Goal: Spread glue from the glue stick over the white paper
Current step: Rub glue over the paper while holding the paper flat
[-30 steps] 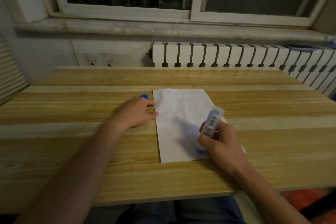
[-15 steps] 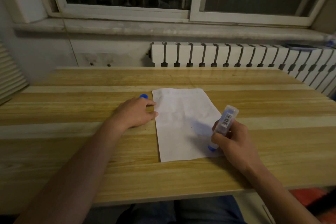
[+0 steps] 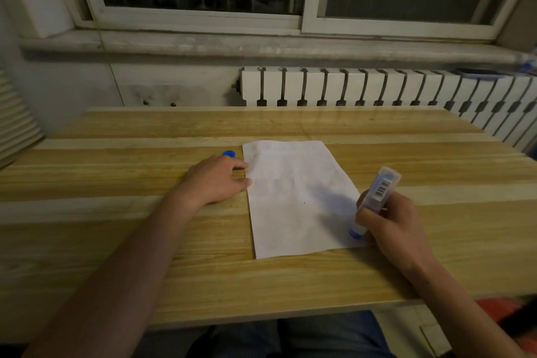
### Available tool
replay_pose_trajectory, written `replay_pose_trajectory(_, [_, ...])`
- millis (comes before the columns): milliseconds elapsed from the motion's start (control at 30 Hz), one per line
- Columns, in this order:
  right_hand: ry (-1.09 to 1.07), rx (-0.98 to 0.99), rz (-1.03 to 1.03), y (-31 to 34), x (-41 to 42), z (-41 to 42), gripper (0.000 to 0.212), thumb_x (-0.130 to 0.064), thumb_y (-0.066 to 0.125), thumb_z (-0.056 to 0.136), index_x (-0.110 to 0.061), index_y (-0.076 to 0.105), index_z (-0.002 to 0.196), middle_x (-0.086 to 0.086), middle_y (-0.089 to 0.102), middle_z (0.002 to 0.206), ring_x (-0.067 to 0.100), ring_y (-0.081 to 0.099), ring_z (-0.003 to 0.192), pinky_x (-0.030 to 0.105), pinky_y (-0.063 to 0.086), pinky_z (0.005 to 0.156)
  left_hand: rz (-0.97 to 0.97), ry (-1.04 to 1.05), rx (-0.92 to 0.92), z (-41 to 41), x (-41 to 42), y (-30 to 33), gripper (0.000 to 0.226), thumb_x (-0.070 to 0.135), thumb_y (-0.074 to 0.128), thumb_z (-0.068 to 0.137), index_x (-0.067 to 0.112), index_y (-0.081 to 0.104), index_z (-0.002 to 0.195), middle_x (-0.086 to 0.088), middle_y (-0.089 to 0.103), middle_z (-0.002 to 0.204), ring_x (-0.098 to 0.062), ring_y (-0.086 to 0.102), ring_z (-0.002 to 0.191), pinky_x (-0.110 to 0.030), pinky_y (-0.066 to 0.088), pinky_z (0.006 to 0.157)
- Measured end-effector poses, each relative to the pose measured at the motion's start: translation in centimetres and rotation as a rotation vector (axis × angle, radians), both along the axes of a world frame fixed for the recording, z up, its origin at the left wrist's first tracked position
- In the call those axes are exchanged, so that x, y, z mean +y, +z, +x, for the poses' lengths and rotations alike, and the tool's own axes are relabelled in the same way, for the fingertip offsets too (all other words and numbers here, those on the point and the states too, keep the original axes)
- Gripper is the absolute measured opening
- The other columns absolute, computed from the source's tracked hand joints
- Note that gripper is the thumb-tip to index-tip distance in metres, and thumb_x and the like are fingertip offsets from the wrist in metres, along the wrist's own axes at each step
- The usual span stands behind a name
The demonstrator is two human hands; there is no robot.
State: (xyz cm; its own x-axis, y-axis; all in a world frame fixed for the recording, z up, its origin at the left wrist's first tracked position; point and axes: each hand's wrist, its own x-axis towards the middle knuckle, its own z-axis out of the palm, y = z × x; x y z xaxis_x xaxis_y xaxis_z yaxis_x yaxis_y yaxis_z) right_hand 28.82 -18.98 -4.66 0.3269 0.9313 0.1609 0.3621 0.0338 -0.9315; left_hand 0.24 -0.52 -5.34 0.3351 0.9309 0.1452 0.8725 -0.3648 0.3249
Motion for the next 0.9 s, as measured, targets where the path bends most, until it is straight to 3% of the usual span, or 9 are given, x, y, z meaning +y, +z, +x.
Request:
replay_pose_trajectory(67, [-0.014, 0.006, -0.011, 0.0, -0.1, 0.3, 0.009, -0.003, 0.066, 0.083, -0.01, 0.066, 0.089, 0.007, 0.068, 0.088, 0.019, 0.068, 0.076, 0.024, 0.058, 0.054, 0.001, -0.008, -0.001, 0.0, 0.0, 0.0, 0.052, 0.061, 0.057, 0.082, 0.043, 0.057, 0.13, 0.018, 0.05, 0.083, -0.011, 0.055, 0.088, -0.033, 0.044, 0.07])
replay_pose_trajectory(233, [-0.043, -0.01, -0.027, 0.2, -0.2, 1.2, 0.007, -0.005, 0.066, 0.083, -0.01, 0.067, 0.087, 0.007, 0.069, 0.088, 0.022, 0.068, 0.079, 0.039, 0.062, 0.064, 0.004, -0.012, 0.006, 0.0, 0.2, -0.1, 0.052, 0.062, 0.056, 0.082, 0.044, 0.057, 0.13, 0.018, 0.049, 0.079, -0.012, 0.055, 0.089, -0.034, 0.046, 0.072])
replay_pose_trajectory(333, [-0.054, -0.015, -0.02, 0.3, -0.3, 1.6, 0.007, -0.005, 0.066, 0.083, -0.011, 0.067, 0.086, 0.005, 0.068, 0.086, 0.018, 0.068, 0.075, 0.029, 0.06, 0.056, 0.004, -0.014, 0.0, -0.1, 0.3, -0.2, 0.052, 0.063, 0.056, 0.082, 0.044, 0.057, 0.13, 0.018, 0.048, 0.078, -0.012, 0.055, 0.088, -0.035, 0.048, 0.075])
replay_pose_trajectory(400, [-0.065, -0.014, -0.015, 0.4, -0.4, 1.9, 0.007, -0.004, 0.066, 0.083, -0.01, 0.067, 0.086, 0.005, 0.068, 0.085, 0.017, 0.068, 0.073, 0.029, 0.06, 0.055, 0.008, -0.02, -0.003, -0.1, 0.3, -0.2, 0.052, 0.063, 0.056, 0.082, 0.044, 0.057, 0.13, 0.018, 0.047, 0.075, -0.013, 0.055, 0.085, -0.035, 0.048, 0.075])
replay_pose_trajectory(533, [-0.074, -0.01, -0.011, 0.4, -0.5, 2.4, 0.007, -0.002, 0.066, 0.082, -0.007, 0.067, 0.086, 0.01, 0.069, 0.084, 0.02, 0.068, 0.072, 0.036, 0.06, 0.056, 0.011, -0.016, 0.005, -0.2, 0.3, -0.2, 0.053, 0.064, 0.055, 0.082, 0.045, 0.056, 0.131, 0.012, 0.063, 0.101, -0.015, 0.058, 0.099, -0.038, 0.05, 0.082])
replay_pose_trajectory(667, [-0.079, -0.006, -0.01, 0.4, -0.5, 2.7, 0.006, -0.003, 0.066, 0.081, -0.009, 0.067, 0.083, 0.01, 0.069, 0.082, 0.022, 0.067, 0.071, 0.026, 0.056, 0.051, 0.012, -0.024, 0.014, -0.2, 0.4, -0.2, 0.051, 0.064, 0.055, 0.082, 0.045, 0.057, 0.13, 0.018, 0.05, 0.08, -0.013, 0.057, 0.089, -0.033, 0.045, 0.07])
replay_pose_trajectory(800, [-0.061, 0.01, 0.002, 0.5, -0.4, 2.6, 0.003, -0.007, 0.067, 0.079, -0.009, 0.066, 0.082, 0.009, 0.068, 0.081, 0.018, 0.067, 0.068, 0.025, 0.055, 0.052, 0.013, -0.018, 0.013, -0.2, 0.5, -0.2, 0.051, 0.063, 0.057, 0.083, 0.044, 0.057, 0.13, 0.016, 0.055, 0.084, -0.012, 0.056, 0.087, -0.032, 0.044, 0.068])
replay_pose_trajectory(900, [-0.041, 0.031, 0.017, 0.5, -0.4, 2.7, 0.002, -0.006, 0.067, 0.078, -0.007, 0.065, 0.079, 0.01, 0.066, 0.077, 0.013, 0.064, 0.063, 0.021, 0.051, 0.049, 0.013, -0.013, -0.007, -0.2, 0.4, -0.2, 0.049, 0.062, 0.057, 0.082, 0.044, 0.058, 0.128, 0.021, 0.049, 0.071, -0.005, 0.052, 0.072, -0.029, 0.038, 0.059])
